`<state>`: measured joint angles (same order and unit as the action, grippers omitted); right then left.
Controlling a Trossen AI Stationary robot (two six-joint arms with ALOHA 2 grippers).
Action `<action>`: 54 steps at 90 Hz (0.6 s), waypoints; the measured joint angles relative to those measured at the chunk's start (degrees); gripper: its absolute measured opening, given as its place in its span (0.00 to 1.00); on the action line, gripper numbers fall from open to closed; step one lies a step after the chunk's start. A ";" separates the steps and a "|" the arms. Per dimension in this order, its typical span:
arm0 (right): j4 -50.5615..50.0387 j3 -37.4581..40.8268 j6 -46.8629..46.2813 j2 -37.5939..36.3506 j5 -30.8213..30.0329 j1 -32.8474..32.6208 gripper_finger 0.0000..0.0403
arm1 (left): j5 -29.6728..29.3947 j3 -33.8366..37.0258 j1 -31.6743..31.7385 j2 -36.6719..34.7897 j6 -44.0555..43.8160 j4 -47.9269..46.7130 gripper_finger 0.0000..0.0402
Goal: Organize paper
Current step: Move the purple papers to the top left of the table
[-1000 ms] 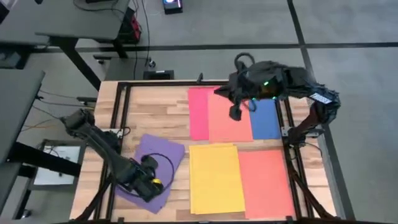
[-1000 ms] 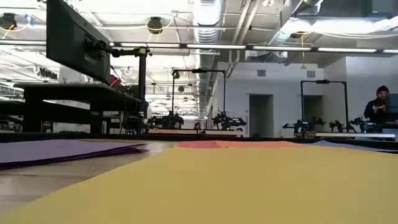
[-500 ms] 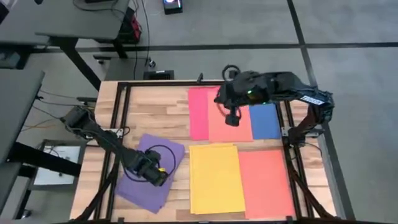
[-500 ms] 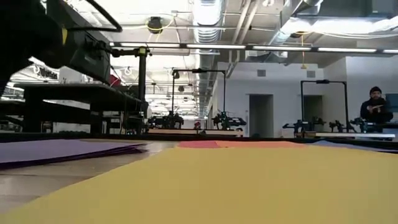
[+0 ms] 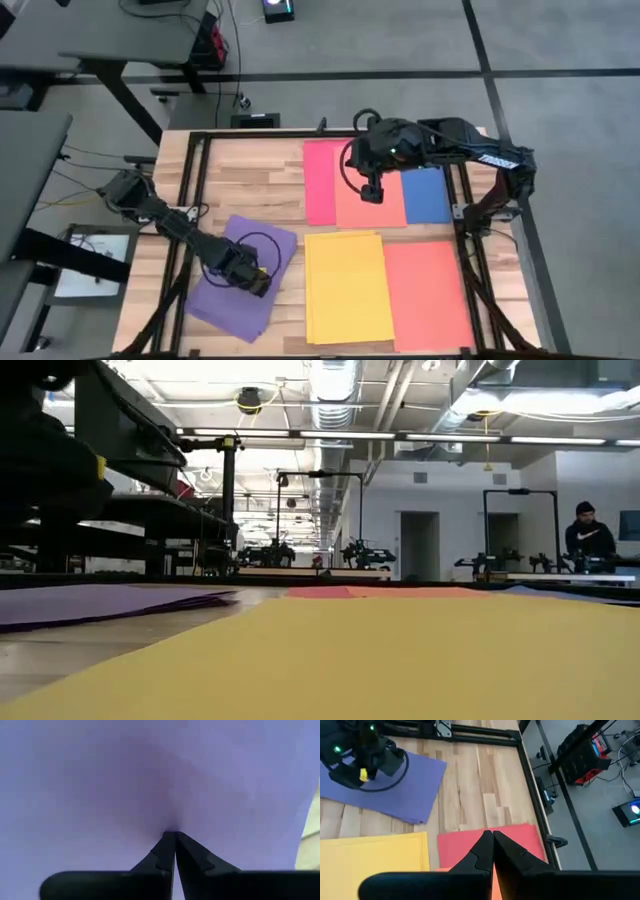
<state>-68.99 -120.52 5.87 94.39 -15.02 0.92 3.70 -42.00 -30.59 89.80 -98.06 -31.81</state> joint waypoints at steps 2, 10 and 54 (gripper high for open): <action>-0.07 0.01 0.00 0.00 -0.01 0.13 0.00 | -0.52 0.00 0.68 0.04 -0.04 0.29 0.00; -0.47 0.01 -0.04 0.09 -0.01 0.60 0.00 | -2.20 0.00 3.48 0.11 -0.14 0.57 0.00; -1.00 0.01 -1.93 0.07 -0.01 0.07 0.00 | -6.67 0.00 25.71 0.09 22.59 -3.80 0.00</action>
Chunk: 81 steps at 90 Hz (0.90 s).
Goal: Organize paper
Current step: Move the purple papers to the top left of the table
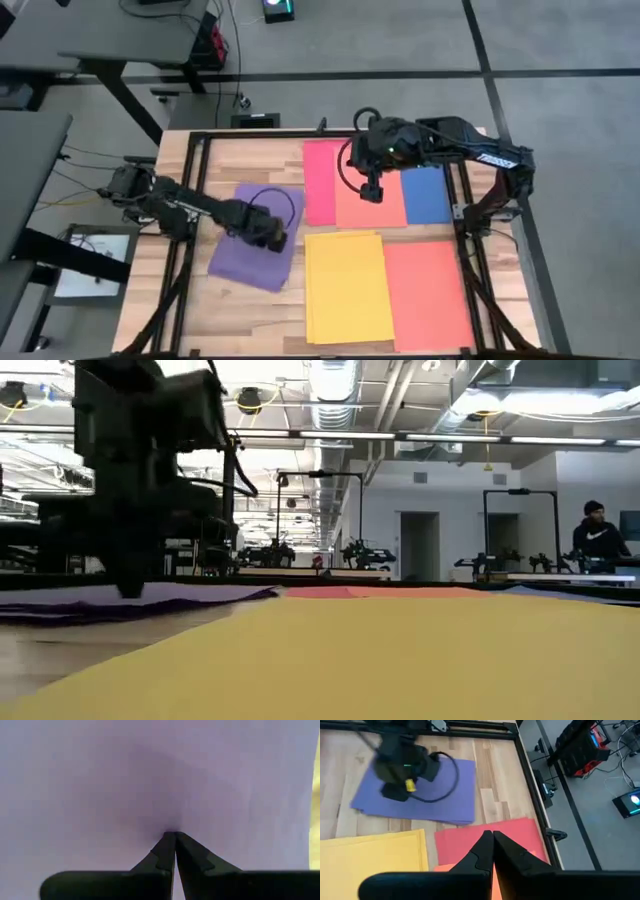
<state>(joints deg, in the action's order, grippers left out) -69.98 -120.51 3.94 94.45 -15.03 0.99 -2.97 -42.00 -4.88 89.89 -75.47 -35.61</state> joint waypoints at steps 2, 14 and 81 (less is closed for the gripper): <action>-0.07 0.00 -0.25 0.00 0.00 -0.01 0.00 | -0.08 0.00 1.05 0.00 1.02 -0.01 0.00; -2.48 0.00 -1.05 0.00 0.00 0.02 0.00 | -0.60 0.00 6.10 0.02 6.69 -0.76 0.00; -5.91 0.00 -4.14 0.00 -0.04 0.31 0.00 | -3.62 0.15 28.52 -1.56 19.38 -0.76 0.00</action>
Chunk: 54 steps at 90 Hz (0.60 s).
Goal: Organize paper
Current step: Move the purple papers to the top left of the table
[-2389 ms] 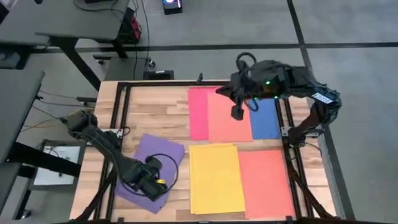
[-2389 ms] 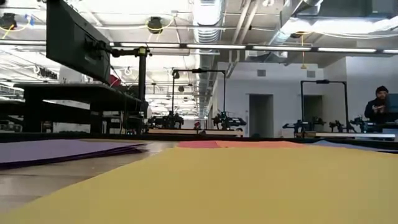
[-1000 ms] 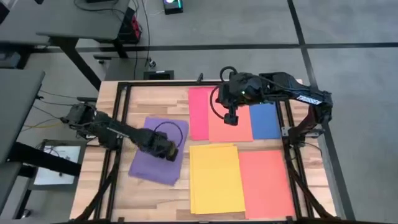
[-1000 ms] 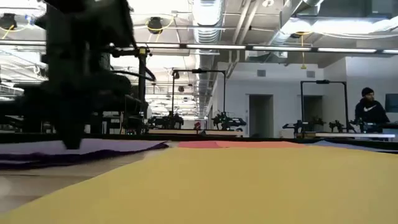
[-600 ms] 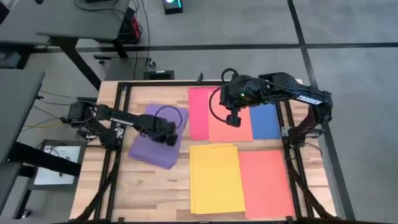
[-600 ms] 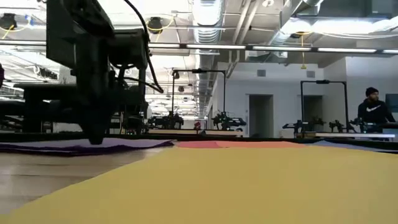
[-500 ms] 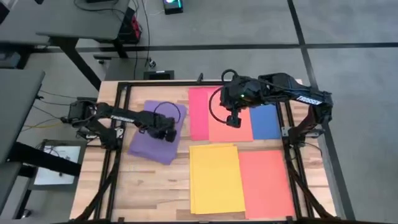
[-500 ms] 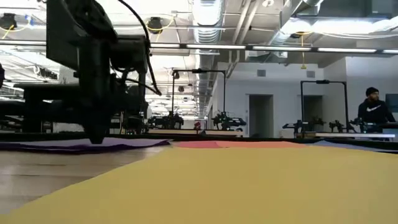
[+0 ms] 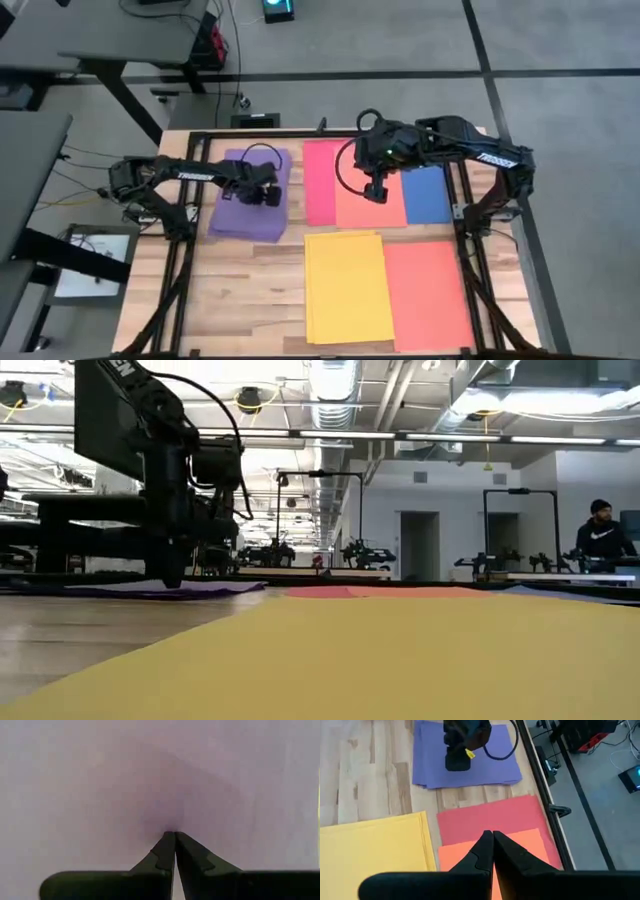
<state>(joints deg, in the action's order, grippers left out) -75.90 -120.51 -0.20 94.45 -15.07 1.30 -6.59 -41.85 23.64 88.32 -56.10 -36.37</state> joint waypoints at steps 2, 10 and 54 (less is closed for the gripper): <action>0.02 -0.02 0.01 0.00 0.02 0.00 0.00 | 0.03 -0.27 -0.01 -0.61 0.70 -0.06 0.00; 0.02 -0.02 0.01 0.00 0.02 -0.02 0.00 | -0.13 -0.84 -0.53 -3.64 2.27 -1.43 0.00; 2.09 -0.09 3.27 0.43 0.28 3.08 0.00 | 2.55 -13.25 -0.26 -14.83 41.22 -19.00 0.00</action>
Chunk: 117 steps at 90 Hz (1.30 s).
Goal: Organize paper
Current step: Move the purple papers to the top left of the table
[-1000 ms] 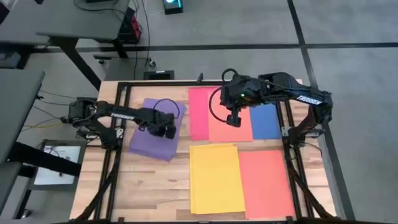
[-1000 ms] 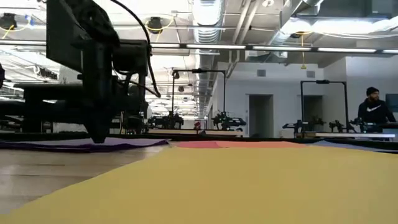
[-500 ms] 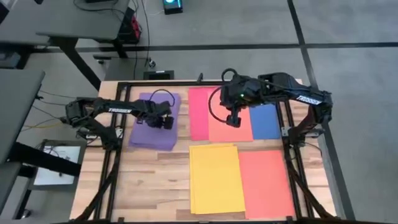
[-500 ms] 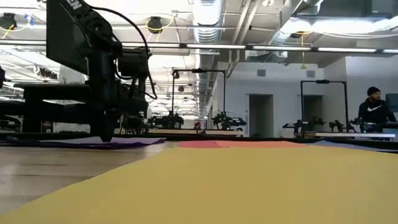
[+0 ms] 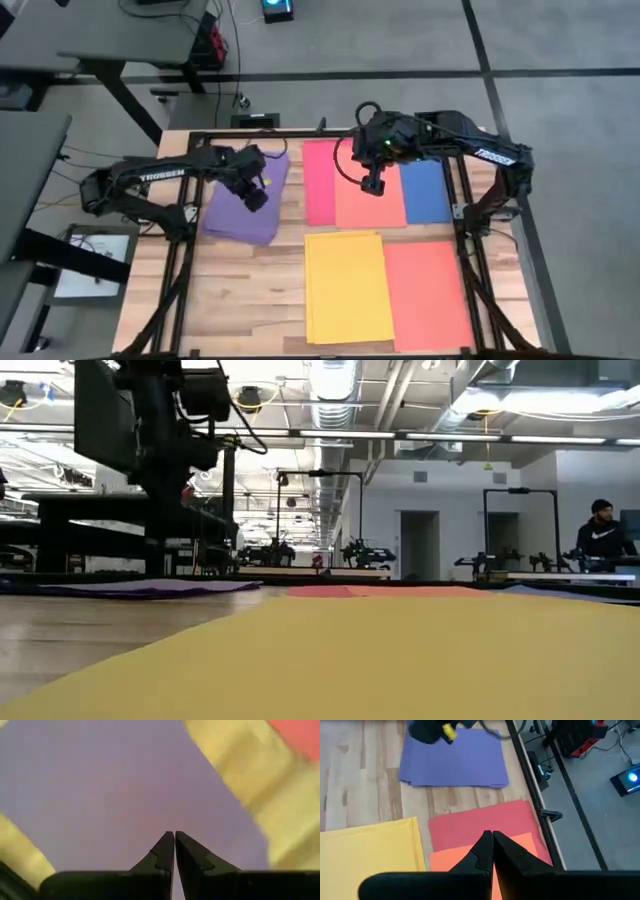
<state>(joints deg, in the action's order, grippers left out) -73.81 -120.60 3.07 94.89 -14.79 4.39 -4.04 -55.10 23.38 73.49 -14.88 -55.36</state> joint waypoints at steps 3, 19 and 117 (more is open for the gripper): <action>-0.30 0.00 0.07 0.10 0.16 0.44 0.00 | -0.20 -1.44 0.43 1.37 4.91 -2.52 0.00; -2.40 0.02 -0.30 1.49 2.78 4.35 0.00 | -7.91 -7.17 4.17 11.23 32.05 -17.26 0.00; -0.25 3.01 0.86 19.38 10.80 8.10 0.00 | -12.23 8.56 23.52 26.82 54.83 -8.89 0.00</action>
<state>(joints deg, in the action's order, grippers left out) -74.06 -117.59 3.93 114.27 -3.99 12.49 -16.27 -46.54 46.90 100.31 39.95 -64.25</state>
